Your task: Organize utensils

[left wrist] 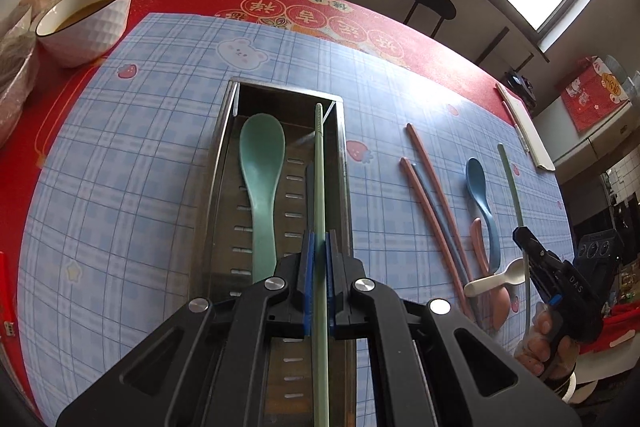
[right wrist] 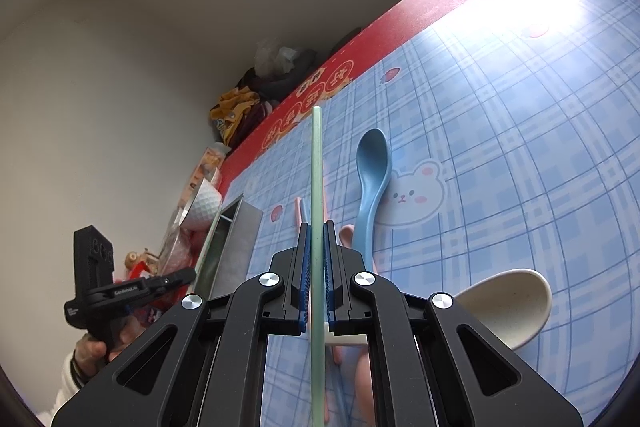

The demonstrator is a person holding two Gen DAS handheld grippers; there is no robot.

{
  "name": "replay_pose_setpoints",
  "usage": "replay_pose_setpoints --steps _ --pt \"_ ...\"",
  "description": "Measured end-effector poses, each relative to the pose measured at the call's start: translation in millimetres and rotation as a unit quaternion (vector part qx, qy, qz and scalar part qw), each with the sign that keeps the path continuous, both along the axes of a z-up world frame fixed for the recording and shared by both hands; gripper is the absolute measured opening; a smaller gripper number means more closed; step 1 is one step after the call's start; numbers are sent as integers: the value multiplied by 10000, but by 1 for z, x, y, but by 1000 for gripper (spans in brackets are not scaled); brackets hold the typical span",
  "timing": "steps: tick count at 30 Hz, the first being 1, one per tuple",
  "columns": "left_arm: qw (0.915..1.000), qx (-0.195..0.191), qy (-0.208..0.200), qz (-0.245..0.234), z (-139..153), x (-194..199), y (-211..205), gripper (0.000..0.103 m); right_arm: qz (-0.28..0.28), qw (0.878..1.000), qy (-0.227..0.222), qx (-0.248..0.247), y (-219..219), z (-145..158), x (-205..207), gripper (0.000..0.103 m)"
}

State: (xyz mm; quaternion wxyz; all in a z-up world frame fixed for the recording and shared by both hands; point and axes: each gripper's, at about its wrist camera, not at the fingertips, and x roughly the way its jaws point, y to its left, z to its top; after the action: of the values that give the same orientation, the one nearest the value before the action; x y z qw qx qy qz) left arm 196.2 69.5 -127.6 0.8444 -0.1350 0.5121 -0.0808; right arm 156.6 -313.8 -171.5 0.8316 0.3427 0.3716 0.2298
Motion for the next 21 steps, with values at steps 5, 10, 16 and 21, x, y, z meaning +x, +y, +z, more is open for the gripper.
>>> replay_pose_setpoints --steps 5,10,16,21 --pt "9998 -41 167 -23 -21 -4 1 5 26 9999 -2 -162 10 -2 3 6" --pt "9998 -18 157 -118 -28 -3 -2 5 29 9995 -39 -298 17 -3 5 6" --pt "9991 -192 279 -251 -37 0 -2 5 -61 9992 -11 -383 26 1 8 6" --pt "9985 -382 171 -353 -33 -7 2 8 -171 9993 155 -300 28 3 1 6"
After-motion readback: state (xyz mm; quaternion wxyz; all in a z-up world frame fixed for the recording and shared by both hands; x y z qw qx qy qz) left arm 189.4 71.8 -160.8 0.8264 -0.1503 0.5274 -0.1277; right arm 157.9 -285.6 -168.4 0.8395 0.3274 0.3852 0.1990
